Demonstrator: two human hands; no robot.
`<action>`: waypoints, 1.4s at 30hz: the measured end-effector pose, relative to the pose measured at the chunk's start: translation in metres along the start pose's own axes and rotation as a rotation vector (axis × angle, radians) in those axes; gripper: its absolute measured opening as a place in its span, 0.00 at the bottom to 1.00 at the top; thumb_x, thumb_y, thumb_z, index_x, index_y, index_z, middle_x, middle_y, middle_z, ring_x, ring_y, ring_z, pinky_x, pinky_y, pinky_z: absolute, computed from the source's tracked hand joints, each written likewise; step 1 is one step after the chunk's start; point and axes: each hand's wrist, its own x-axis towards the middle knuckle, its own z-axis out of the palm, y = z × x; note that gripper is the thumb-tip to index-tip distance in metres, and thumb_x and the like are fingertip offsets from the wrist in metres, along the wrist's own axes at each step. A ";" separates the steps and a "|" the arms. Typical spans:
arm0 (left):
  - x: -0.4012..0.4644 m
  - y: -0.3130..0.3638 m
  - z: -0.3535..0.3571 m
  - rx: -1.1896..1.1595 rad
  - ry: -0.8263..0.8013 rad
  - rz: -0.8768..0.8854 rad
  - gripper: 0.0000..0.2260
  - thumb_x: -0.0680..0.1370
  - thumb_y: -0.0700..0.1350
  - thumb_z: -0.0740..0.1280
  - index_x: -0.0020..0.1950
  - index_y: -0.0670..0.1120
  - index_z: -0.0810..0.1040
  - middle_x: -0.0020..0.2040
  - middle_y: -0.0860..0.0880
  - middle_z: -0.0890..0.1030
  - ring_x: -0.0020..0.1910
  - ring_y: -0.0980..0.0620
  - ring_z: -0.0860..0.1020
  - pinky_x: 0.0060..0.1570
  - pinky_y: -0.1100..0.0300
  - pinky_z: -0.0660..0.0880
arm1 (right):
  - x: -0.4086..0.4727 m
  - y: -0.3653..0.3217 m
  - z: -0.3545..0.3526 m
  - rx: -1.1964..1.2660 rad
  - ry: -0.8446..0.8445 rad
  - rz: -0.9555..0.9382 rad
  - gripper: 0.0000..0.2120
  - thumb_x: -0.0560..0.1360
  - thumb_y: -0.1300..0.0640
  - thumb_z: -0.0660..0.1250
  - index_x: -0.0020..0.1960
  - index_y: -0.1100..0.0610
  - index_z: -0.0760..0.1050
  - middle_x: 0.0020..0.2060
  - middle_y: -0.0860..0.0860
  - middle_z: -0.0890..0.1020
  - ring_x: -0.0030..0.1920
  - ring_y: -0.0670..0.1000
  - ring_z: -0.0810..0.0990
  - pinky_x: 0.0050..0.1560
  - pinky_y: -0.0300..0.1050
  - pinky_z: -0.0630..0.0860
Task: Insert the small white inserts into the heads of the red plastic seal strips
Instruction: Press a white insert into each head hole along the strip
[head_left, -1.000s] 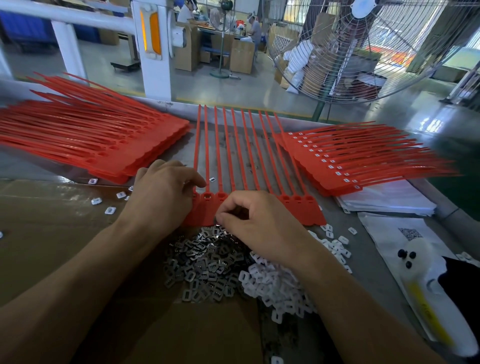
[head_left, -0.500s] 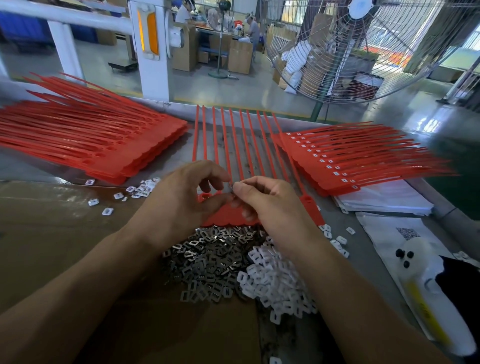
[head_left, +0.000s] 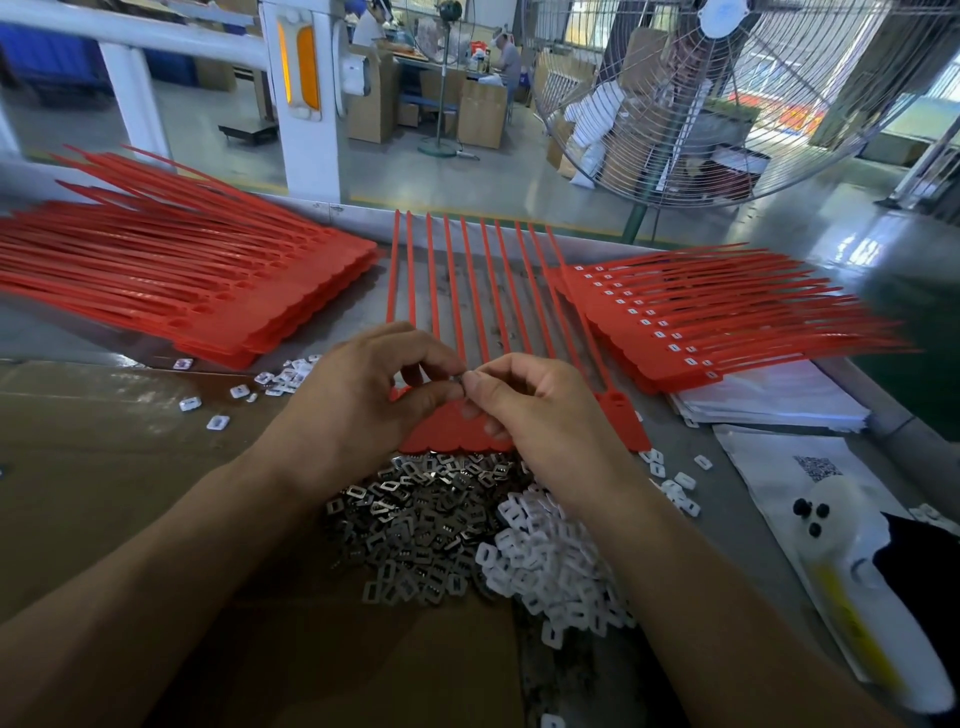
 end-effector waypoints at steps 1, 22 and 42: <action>0.000 0.000 0.000 -0.017 -0.008 -0.010 0.06 0.75 0.44 0.75 0.50 0.52 0.84 0.45 0.58 0.81 0.45 0.55 0.79 0.42 0.72 0.68 | 0.000 0.000 0.000 -0.003 -0.002 -0.005 0.07 0.81 0.48 0.68 0.49 0.49 0.83 0.40 0.45 0.87 0.39 0.38 0.81 0.47 0.41 0.75; 0.000 0.003 0.000 -0.076 0.035 -0.020 0.05 0.75 0.43 0.75 0.49 0.52 0.84 0.43 0.57 0.82 0.43 0.56 0.79 0.41 0.71 0.69 | -0.002 -0.004 0.001 -0.002 -0.030 0.008 0.09 0.84 0.53 0.64 0.49 0.51 0.82 0.43 0.48 0.87 0.40 0.43 0.80 0.48 0.42 0.75; 0.001 0.001 -0.003 -0.074 -0.024 0.029 0.08 0.78 0.40 0.71 0.54 0.50 0.85 0.47 0.55 0.82 0.48 0.53 0.81 0.46 0.61 0.75 | -0.002 -0.004 0.002 0.013 -0.059 0.009 0.08 0.84 0.53 0.65 0.50 0.53 0.82 0.42 0.48 0.86 0.40 0.43 0.81 0.46 0.39 0.76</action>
